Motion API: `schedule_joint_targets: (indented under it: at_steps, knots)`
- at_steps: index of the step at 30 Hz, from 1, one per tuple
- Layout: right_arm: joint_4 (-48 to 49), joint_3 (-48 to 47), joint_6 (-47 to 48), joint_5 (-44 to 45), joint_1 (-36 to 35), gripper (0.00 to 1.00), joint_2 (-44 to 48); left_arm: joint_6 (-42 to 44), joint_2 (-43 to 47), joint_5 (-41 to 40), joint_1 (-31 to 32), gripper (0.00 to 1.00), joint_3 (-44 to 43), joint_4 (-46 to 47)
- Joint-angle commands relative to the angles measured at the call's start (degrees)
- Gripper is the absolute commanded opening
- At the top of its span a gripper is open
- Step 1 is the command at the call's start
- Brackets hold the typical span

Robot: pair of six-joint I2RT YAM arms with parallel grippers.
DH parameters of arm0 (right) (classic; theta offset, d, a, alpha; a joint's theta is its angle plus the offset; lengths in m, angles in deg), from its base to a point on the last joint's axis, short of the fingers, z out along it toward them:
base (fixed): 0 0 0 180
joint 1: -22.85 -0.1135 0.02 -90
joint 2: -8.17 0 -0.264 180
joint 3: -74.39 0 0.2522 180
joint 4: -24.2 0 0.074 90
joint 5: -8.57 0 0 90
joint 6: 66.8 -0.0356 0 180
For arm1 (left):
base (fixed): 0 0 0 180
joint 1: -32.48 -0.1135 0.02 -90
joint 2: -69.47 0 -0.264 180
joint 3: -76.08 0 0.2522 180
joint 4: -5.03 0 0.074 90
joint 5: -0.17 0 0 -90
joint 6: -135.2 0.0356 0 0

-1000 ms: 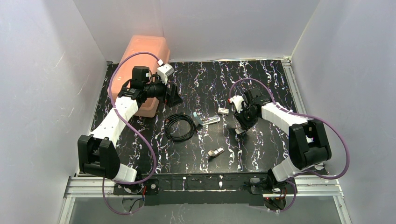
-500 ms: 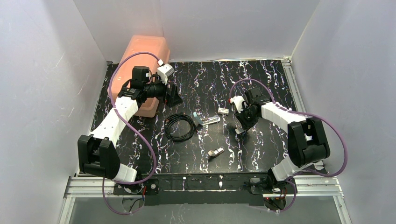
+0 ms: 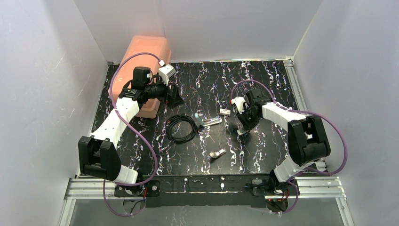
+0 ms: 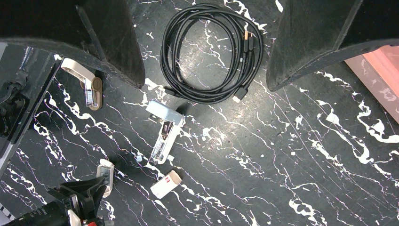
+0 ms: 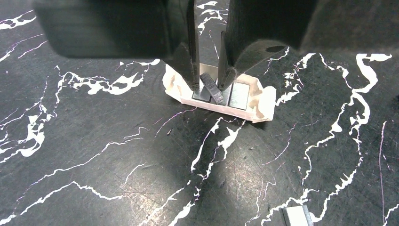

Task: Load the staples into the stapler
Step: Pick up the staple from the staple box.

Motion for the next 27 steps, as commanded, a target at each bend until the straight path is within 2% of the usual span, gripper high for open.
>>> schedule_joint_targets:
  at_steps: [1, 8, 13, 27]
  knots:
    - [0.5, -2.4, 0.4, -1.5, 0.2, 0.26, -0.1, 0.7, 1.1, 1.6, -0.3, 0.99, 0.4, -0.6]
    - [0.0, -2.1, 2.4, -4.4, 0.3, 0.16, 1.6, 0.8, 1.0, 1.6, -0.3, 0.98, 0.3, -0.7]
    - [0.2, -1.6, 2.9, -4.7, 0.3, 0.13, 2.9, 0.8, 1.1, 1.6, -0.3, 0.99, 0.3, -0.7]
    - [2.4, 1.1, 4.3, 2.3, 0.2, 0.16, 6.1, 0.6, 0.7, 1.8, -0.3, 0.98, -0.1, -0.9]
